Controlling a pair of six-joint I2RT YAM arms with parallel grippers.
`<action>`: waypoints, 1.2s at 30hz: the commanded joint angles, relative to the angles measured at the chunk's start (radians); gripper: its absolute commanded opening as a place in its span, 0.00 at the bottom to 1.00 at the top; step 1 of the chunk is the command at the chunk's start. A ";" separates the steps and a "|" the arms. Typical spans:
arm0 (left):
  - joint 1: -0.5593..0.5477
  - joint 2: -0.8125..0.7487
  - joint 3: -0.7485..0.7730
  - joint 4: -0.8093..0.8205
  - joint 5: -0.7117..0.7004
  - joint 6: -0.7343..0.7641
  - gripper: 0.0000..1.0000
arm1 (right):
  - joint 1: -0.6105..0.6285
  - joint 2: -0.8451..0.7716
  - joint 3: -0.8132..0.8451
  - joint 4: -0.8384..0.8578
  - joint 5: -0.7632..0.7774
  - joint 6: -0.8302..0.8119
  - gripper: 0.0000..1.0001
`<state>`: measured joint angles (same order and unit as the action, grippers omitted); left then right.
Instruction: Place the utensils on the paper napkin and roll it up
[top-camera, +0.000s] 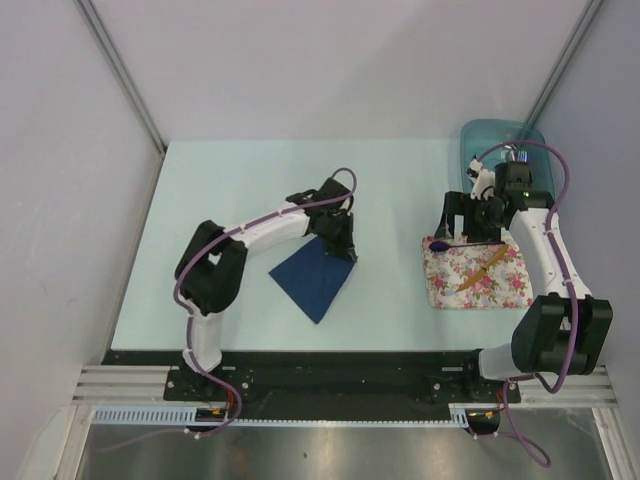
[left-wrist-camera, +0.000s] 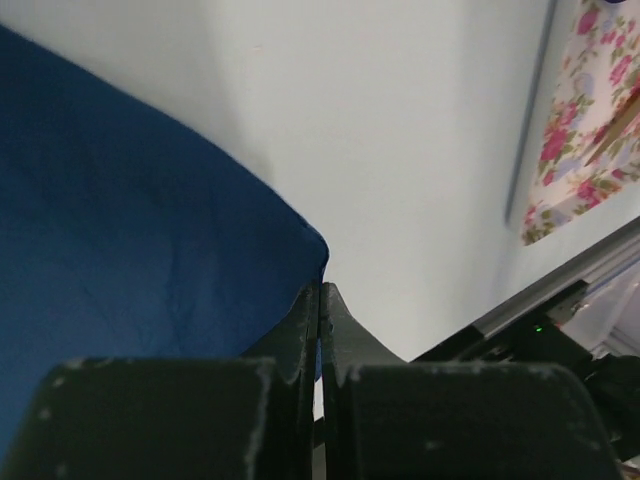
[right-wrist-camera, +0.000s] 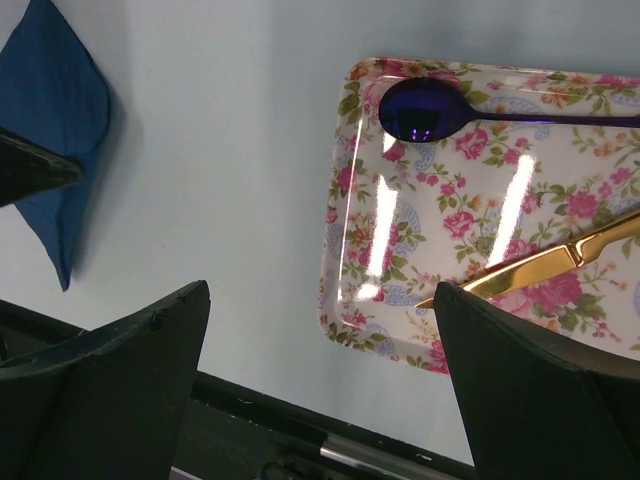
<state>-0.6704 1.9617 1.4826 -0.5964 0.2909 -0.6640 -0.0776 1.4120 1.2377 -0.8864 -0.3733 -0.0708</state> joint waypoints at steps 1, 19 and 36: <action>-0.046 0.083 0.099 0.043 0.070 -0.161 0.02 | -0.016 0.001 0.014 -0.006 -0.013 0.011 1.00; -0.063 0.164 0.113 0.192 0.056 -0.278 0.26 | -0.025 0.035 0.026 -0.006 -0.026 0.002 1.00; 0.127 -0.550 -0.272 0.311 0.031 0.336 1.00 | -0.165 0.004 0.200 -0.324 -0.064 -0.711 1.00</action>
<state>-0.5941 1.6306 1.3170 -0.3721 0.3264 -0.5667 -0.2470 1.4548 1.4212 -1.0977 -0.4374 -0.4923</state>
